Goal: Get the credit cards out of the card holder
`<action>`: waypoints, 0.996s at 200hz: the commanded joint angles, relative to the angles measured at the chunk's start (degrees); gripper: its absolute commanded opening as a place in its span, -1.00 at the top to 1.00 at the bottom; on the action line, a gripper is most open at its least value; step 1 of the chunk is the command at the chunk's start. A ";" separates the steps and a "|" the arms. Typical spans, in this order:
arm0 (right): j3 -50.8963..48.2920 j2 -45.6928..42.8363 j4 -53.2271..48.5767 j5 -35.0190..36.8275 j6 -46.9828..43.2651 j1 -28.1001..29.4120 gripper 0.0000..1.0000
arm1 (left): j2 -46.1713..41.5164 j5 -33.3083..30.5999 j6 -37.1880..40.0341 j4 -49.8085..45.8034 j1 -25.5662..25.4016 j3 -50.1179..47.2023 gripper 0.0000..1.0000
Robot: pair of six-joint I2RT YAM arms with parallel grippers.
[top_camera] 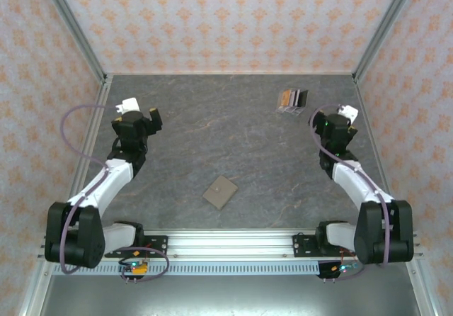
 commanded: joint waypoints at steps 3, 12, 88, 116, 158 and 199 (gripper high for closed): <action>8.66 -0.61 -25.11 -1.36 11.61 0.25 -0.99 | -2.42 0.74 -7.11 -18.40 -0.38 4.35 -1.00; 10.75 0.05 -29.26 -4.70 12.17 0.95 -1.00 | -3.06 0.89 -8.13 -20.88 -0.55 5.29 -1.00; 18.28 9.30 -39.62 -13.02 6.68 25.89 -0.99 | -6.75 -0.81 -13.59 -28.61 -0.55 5.66 -1.00; 21.57 15.73 -42.05 -14.74 1.18 35.55 -0.99 | -8.33 -3.02 -15.25 -28.71 -0.54 4.66 -1.00; 27.60 25.14 -47.54 -15.96 -4.94 46.35 -0.99 | -9.75 -4.46 -15.66 -28.72 -0.53 3.21 -1.00; 33.73 33.71 -52.21 -19.68 -7.46 51.69 -0.99 | -9.49 -5.17 -15.42 -28.90 -0.58 3.30 -1.00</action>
